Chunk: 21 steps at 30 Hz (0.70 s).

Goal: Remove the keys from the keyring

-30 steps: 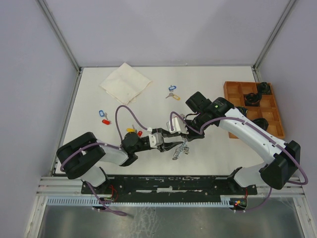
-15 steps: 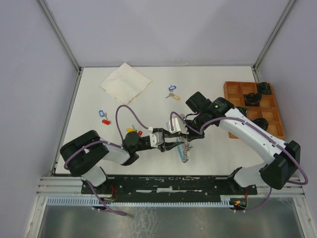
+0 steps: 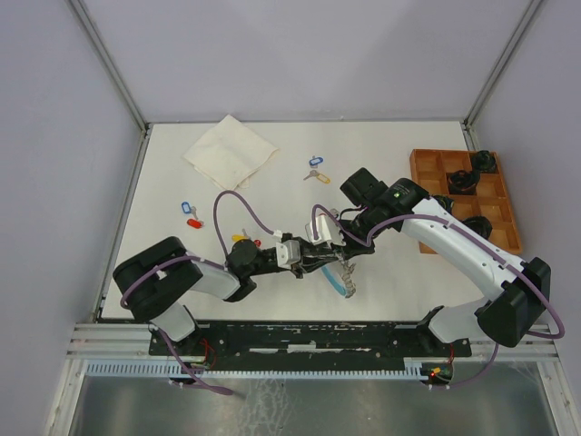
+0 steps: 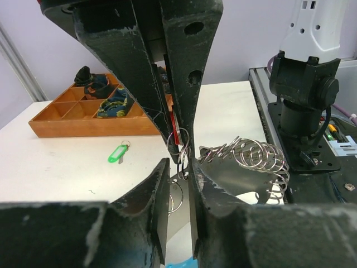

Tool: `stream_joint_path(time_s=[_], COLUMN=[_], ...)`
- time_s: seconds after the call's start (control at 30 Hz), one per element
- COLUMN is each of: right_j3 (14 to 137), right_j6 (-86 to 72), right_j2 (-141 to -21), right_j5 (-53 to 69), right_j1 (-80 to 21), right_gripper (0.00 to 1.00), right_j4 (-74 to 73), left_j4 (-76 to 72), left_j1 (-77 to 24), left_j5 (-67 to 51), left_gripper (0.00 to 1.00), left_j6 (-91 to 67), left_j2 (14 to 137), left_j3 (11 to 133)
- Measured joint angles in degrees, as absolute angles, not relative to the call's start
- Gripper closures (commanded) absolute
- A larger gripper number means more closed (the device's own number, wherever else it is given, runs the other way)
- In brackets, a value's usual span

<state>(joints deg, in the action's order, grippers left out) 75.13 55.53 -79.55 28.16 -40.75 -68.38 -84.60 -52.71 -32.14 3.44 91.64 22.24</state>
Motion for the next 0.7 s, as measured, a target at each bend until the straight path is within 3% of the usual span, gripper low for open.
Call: stream_joint_path(time_s=[0.23,0.7], right_j3=[75.1,73.8], right_j6=[55.5,55.8], right_j2=[-79.5,-76.8], right_j5=[28.2,27.2], right_j1=[-40.8,-38.9], right_gripper=[0.99,0.99], right_j4=[-68.4,-67.5], left_j4=[-84.7,-87.7], left_j1=[-52.4,-51.1], left_j5=[-32.2,-32.0], left_gripper=[0.97,0.97], left_j6=[3.3,0.4], left_j2=[91.8,89.9], left_j3=[22.2,20.2])
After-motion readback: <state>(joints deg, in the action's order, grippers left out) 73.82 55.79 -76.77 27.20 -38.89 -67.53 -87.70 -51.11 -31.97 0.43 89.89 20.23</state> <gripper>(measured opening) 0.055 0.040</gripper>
